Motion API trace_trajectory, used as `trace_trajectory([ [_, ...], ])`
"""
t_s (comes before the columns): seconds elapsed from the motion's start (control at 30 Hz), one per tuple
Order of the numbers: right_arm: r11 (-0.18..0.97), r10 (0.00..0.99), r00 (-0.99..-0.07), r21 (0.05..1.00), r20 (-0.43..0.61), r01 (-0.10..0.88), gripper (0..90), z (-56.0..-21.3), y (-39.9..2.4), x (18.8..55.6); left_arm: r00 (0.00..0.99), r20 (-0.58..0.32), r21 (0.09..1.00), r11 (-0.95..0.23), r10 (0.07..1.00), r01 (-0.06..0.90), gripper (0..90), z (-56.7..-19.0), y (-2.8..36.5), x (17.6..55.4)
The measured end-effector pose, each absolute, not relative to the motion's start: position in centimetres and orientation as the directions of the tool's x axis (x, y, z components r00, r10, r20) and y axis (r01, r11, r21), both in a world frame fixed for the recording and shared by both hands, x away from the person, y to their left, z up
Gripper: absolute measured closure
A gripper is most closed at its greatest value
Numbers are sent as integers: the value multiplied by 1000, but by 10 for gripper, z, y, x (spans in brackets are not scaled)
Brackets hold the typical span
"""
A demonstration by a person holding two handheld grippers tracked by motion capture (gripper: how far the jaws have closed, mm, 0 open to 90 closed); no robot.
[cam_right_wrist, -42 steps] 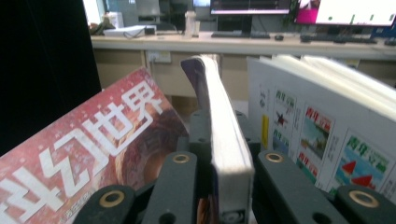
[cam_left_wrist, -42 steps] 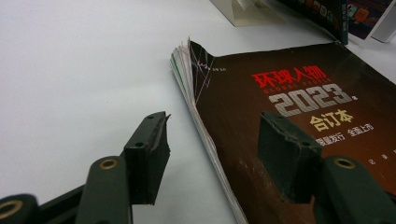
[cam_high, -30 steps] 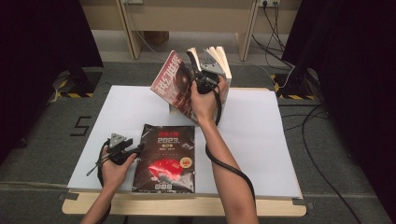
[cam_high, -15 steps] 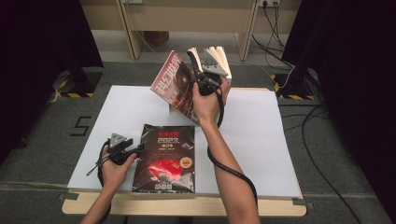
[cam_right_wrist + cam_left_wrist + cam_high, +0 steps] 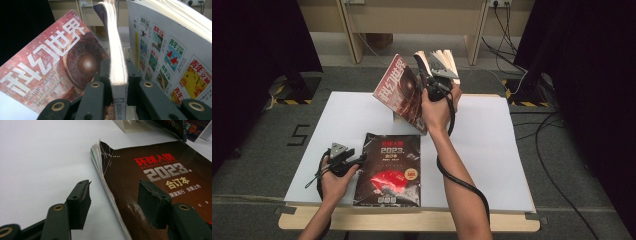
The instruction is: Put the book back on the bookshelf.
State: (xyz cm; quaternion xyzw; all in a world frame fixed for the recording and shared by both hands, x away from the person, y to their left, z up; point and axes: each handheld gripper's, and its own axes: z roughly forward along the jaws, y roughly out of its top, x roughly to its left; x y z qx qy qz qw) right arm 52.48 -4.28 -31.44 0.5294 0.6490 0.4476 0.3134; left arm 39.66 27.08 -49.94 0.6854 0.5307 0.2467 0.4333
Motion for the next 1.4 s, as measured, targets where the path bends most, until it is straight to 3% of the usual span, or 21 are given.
trace_trajectory([
  [0.2,99,972,-236,916,-6,388,833,-315,-38,523,315,-120,857,-62,941,511,425,-500,271,397],
  [1.13,36,982,-189,974,7,225,836,-316,-33,528,314,-126,857,-56,941,512,427,-500,271,397],
  [1.4,60,981,-193,971,-14,234,830,-331,-29,529,315,-125,861,-55,941,506,427,-500,271,396],
])
